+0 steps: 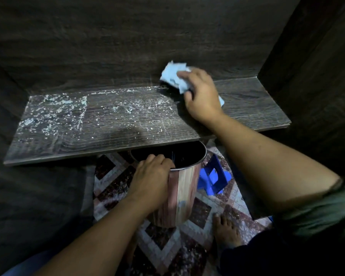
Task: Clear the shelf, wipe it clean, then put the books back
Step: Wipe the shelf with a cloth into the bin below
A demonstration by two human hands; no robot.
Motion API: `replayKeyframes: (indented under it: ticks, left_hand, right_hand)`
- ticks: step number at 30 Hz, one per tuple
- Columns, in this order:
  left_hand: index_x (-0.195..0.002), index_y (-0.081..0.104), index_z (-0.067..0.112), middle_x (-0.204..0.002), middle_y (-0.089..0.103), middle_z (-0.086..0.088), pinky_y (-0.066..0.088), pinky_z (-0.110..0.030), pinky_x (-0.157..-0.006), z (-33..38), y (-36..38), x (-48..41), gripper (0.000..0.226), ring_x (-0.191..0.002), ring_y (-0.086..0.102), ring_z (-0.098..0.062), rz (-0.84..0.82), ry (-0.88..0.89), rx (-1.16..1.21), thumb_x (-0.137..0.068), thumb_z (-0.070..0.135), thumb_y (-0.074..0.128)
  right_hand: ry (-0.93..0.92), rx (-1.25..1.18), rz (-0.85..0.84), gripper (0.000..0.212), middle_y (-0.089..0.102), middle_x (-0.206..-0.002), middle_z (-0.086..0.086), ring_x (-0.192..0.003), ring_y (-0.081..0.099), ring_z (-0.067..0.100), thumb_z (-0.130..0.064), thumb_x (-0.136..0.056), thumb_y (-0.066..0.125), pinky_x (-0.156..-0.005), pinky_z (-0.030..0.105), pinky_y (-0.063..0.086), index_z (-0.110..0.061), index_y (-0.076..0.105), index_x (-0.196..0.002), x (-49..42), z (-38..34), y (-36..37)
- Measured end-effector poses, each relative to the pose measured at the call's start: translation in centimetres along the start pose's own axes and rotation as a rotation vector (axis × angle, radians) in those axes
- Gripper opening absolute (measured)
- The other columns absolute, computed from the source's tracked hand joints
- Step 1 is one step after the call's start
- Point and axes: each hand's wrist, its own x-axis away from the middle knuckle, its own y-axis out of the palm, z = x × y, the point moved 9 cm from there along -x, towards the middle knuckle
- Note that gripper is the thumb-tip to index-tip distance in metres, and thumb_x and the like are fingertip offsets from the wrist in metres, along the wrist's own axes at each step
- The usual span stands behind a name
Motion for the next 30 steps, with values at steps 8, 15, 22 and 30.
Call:
replayKeyframes:
  ticks: [8, 15, 22, 30]
  left_hand:
    - [-0.116, 0.054, 0.023, -0.113, 0.05, 0.002, 0.034, -0.033, -0.089, -0.5, -0.5, 0.4, 0.028, -0.11, 0.042, -0.021, 0.008, 0.005, 0.003, -0.089, 0.019, 0.047]
    - [-0.118, 0.055, 0.024, -0.111, 0.051, 0.003, 0.034, -0.031, -0.088, -1.0, -0.4, 0.8, 0.036, -0.109, 0.043, -0.02, 0.013, 0.015, 0.012, -0.084, 0.012, 0.055]
    - [-0.114, 0.055, 0.026, -0.109, 0.05, 0.006, 0.036, -0.03, -0.091, -1.1, -0.4, 1.2, 0.034, -0.108, 0.042, -0.017, 0.0, 0.027, -0.002, -0.083, 0.011, 0.055]
    - [-0.116, 0.053, 0.027, -0.107, 0.048, 0.007, 0.034, -0.029, -0.091, -0.9, -0.3, 1.4, 0.035, -0.107, 0.041, -0.016, 0.006, 0.065, 0.002, -0.085, 0.01, 0.054]
  right_hand:
    - [-0.053, 0.472, -0.34, 0.049, 0.027, -0.151, 0.009, -0.134, 0.029, 0.034, -0.052, -0.096, 0.045, -0.11, 0.056, 0.021, -0.036, 0.045, -0.142, -2.1, 3.0, 4.6]
    - [0.044, 0.415, -0.36, 0.041, 0.035, -0.146, 0.009, -0.132, 0.03, 0.032, -0.039, -0.097, 0.044, -0.111, 0.046, 0.028, -0.037, 0.05, -0.138, -2.5, 3.3, 4.8]
    - [-0.032, 0.327, -0.37, 0.05, 0.047, -0.136, 0.013, -0.119, 0.043, 0.036, -0.042, -0.083, 0.041, -0.104, 0.043, 0.034, -0.032, 0.062, -0.127, 3.6, 1.9, 2.7]
    - [0.028, 0.062, -0.21, 0.04, 0.048, -0.116, 0.011, -0.114, 0.049, 0.026, -0.028, -0.086, 0.05, -0.105, 0.034, 0.037, -0.022, 0.067, -0.123, 3.3, 3.5, -2.1]
